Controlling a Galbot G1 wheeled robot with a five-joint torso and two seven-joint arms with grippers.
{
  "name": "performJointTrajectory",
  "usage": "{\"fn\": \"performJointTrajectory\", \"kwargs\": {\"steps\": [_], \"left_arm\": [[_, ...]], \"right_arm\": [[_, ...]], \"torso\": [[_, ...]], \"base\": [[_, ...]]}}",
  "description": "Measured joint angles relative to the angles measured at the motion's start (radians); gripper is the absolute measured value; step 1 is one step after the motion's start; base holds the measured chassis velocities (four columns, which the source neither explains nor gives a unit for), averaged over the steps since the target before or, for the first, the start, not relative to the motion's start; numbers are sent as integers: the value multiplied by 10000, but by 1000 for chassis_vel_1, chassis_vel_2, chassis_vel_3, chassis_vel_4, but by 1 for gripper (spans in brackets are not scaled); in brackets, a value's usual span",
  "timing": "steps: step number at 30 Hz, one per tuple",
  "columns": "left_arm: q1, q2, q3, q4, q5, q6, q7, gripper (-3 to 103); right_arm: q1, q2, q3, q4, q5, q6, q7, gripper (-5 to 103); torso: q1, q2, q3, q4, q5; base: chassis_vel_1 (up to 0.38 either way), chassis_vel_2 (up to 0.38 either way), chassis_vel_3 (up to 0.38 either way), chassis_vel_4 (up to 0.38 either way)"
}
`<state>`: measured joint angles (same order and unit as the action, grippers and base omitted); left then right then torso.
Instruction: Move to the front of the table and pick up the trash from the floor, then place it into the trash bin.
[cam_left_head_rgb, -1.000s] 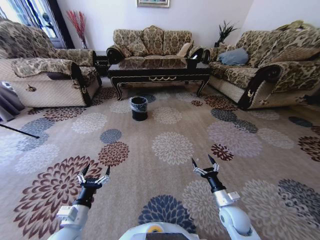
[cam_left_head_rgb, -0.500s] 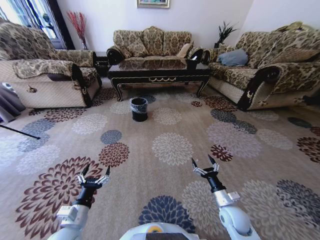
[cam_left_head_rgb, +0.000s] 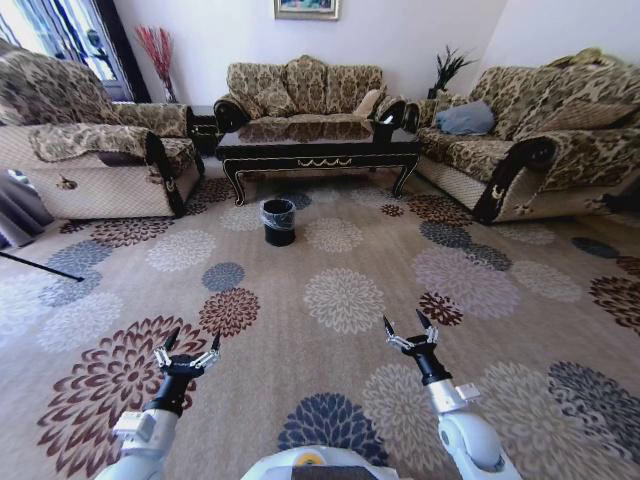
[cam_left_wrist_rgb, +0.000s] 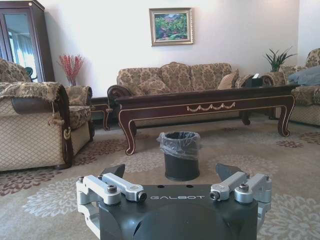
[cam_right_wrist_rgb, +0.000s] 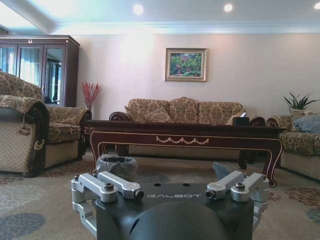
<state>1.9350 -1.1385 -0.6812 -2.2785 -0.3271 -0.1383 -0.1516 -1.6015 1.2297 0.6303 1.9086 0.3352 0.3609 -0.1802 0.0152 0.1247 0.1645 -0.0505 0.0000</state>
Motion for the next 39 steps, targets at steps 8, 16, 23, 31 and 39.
{"fn": "performJointTrajectory", "kwargs": {"steps": [8,16,23,31,39], "left_arm": [[0,0,0,0,0,0,0,100],[0,0,0,0,0,0,0,100],[0,0,0,0,0,0,0,100],[0,0,0,0,0,0,0,100],[0,0,0,0,0,0,0,100]], "right_arm": [[0,0,0,0,0,0,0,100],[-1,0,0,0,0,0,0,100],[0,0,0,0,0,0,0,100],[0,0,0,0,0,0,0,100],[-1,0,0,0,0,0,0,100]], "torso": [[73,315,243,0,0],[132,619,489,0,0],[228,922,693,0,1],[327,1253,924,0,0],[413,1575,1164,0,0]], "base": [[0,0,0,0],[0,0,0,0],[0,0,0,0],[0,0,0,0],[0,0,0,0]]}}
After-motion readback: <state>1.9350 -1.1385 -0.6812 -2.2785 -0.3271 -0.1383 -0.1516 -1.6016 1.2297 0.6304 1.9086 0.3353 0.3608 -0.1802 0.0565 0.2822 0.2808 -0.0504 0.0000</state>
